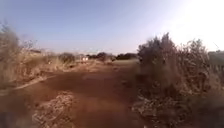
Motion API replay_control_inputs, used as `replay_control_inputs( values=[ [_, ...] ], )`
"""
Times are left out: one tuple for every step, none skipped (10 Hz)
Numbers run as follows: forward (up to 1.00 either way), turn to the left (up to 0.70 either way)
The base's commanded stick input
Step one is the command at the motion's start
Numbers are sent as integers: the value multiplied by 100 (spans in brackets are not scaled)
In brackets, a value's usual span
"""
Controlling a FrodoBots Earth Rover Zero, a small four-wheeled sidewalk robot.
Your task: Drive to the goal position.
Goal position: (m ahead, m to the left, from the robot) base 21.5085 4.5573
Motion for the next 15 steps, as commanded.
replay_control_inputs(
  values=[
    [70, 0],
    [70, 0],
    [70, 0],
    [70, 0],
    [70, 0],
    [70, 0],
    [70, 0],
    [70, 0],
    [70, 0],
    [70, 0],
    [70, 0],
    [70, 0],
    [70, 0],
    [70, 0],
    [70, 0]
  ],
)
